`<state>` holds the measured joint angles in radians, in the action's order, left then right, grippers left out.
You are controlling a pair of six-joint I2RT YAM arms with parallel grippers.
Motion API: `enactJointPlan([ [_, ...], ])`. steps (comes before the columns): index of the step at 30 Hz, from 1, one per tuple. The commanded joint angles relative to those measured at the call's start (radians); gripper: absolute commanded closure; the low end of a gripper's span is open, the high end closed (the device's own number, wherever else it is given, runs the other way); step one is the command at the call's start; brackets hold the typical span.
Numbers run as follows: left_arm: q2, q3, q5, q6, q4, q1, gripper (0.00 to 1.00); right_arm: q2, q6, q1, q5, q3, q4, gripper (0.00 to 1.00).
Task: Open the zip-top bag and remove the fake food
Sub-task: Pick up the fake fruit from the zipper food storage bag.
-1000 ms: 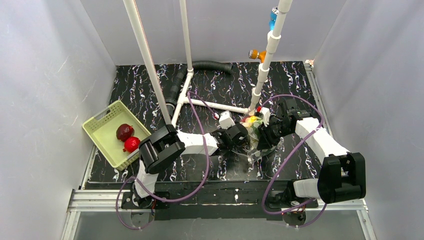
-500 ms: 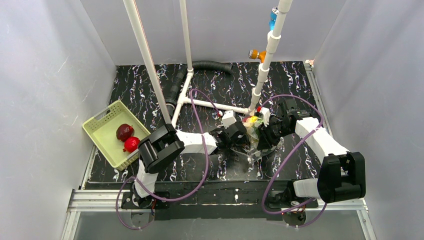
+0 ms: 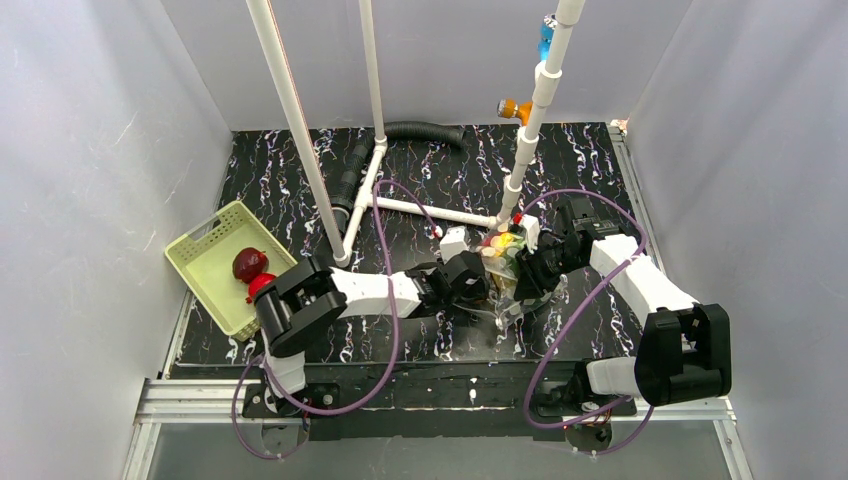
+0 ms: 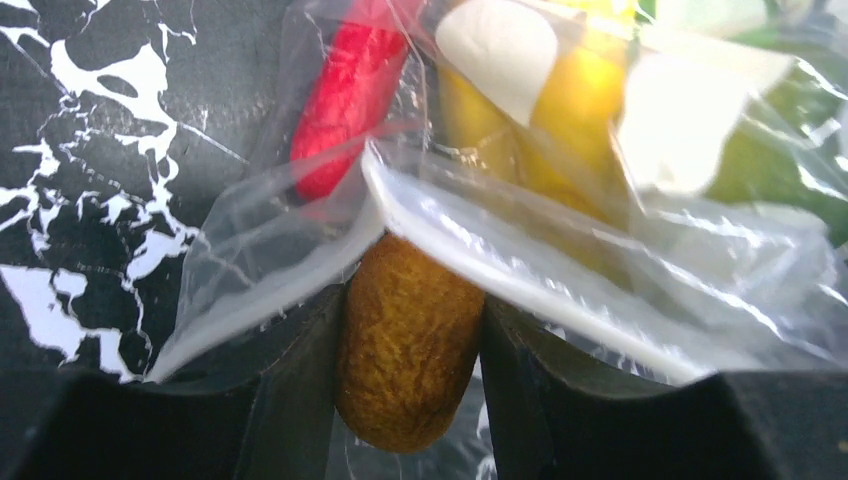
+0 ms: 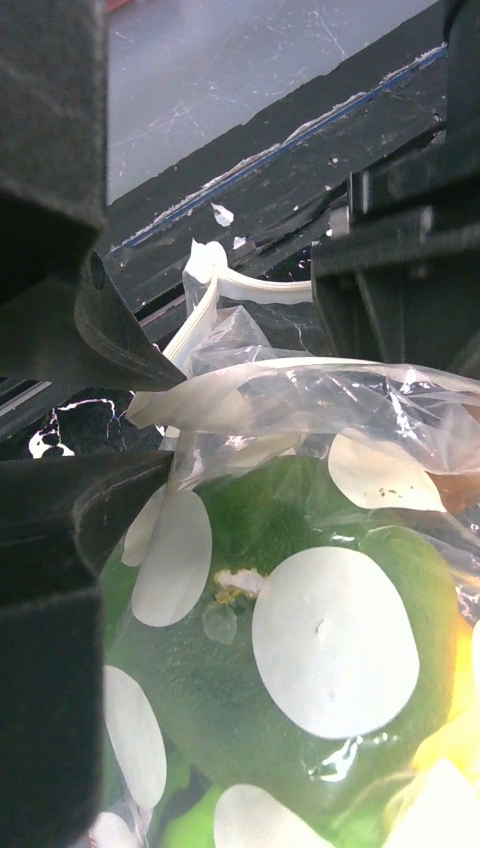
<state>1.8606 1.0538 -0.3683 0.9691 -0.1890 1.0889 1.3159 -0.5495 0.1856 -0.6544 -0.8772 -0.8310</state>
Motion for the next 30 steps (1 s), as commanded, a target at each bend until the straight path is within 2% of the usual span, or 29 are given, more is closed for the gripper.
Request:
enactJointPlan([
  [1, -0.123, -0.066, 0.031, -0.038, -0.026, 0.005, 0.98, -0.004, -0.005, 0.005, -0.01, -0.031, -0.004, 0.65],
  [7, -0.198, -0.128, 0.072, -0.029, -0.069, 0.005, 1.0, -0.006, -0.007, 0.005, -0.013, -0.03, -0.006, 0.65],
  [19, -0.313, -0.214, 0.258, -0.062, -0.147, 0.003, 1.0, -0.01, -0.009, 0.005, -0.018, -0.029, -0.007, 0.65],
  [30, -0.578, -0.357, 0.336, -0.115, -0.06, -0.027, 1.0, -0.006, -0.011, 0.005, -0.019, -0.03, -0.01, 0.65],
])
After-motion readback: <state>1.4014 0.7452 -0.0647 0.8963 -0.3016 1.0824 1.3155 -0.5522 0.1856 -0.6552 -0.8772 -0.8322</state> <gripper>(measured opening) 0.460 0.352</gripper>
